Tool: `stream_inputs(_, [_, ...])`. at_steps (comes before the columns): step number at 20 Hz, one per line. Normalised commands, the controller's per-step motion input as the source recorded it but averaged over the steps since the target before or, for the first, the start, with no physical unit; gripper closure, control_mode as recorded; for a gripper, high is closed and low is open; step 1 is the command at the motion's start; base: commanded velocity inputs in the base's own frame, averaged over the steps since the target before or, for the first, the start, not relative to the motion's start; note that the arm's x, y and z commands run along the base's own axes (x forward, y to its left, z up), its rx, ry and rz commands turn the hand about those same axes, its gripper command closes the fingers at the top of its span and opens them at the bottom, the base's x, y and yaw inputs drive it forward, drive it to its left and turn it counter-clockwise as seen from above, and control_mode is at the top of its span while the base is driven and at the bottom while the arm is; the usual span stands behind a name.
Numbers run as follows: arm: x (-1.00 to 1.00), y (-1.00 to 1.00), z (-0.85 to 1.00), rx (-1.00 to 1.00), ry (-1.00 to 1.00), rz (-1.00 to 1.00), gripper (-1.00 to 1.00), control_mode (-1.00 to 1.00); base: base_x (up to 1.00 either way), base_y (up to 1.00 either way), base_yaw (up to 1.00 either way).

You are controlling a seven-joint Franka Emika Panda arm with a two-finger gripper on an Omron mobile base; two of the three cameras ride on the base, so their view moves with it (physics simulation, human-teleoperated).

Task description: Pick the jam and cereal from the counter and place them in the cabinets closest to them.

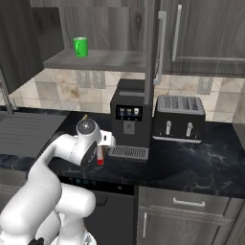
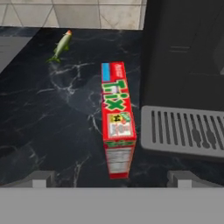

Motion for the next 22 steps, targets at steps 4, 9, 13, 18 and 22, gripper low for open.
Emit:
stream_inputs(4, [0.0,0.15,-0.09,-0.01,0.0,0.0,-1.0,-1.0,0.0,0.0,0.0])
stream_inputs(9, [0.05,0.13,-0.09,0.0,0.0,0.0,-1.0,-1.0,0.0,0.0,0.0])
stream_inputs(13, [0.08,0.05,-0.13,0.0,-0.02,0.0,-1.0,-1.0,0.0,0.0,0.0])
stream_inputs(18, [0.0,0.0,-0.01,0.0,0.0,0.0,-1.0,-1.0,0.0,0.0,0.0])
stream_inputs(22, [0.06,-0.06,0.0,0.0,0.0,0.0,-1.0,-1.0,0.0,0.0,0.0])
